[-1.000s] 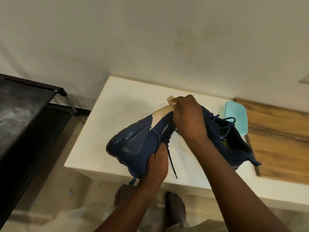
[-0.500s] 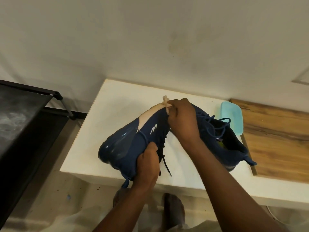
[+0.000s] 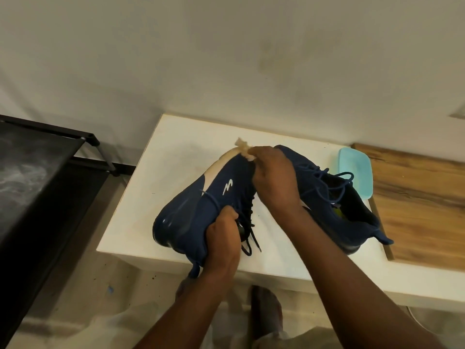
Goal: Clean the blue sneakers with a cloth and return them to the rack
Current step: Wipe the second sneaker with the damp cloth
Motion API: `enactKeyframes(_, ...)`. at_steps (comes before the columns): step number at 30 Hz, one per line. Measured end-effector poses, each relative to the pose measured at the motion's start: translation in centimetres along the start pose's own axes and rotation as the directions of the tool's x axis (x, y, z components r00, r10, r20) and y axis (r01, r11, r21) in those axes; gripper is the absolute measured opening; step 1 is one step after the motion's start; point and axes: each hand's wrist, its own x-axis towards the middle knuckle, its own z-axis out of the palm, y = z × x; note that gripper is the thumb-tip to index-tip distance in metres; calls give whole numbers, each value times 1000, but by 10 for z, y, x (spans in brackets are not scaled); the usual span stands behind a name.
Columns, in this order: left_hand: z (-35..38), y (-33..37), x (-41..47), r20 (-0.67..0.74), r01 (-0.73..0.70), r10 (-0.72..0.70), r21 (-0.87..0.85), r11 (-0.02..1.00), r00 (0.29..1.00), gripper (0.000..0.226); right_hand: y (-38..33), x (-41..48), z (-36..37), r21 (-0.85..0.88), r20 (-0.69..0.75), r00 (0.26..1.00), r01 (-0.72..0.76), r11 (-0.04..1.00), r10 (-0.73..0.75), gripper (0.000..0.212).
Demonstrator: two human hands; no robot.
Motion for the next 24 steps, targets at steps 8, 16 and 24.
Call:
enactKeyframes(8,-12,39,8,166,66,-25,-248,967,986,16,-8,-12,-1,-98,196,960,221,970,-199,30)
enactKeyframes(16,-23,69,27,377,161,17,-436,886,926,25,-17,-50,3,147,68,963,250,957,-262,34)
enactKeyframes(24,-21,62,36,465,254,-56,-375,891,883,47,35,-5,16,126,-63,996,-47,991,56,23)
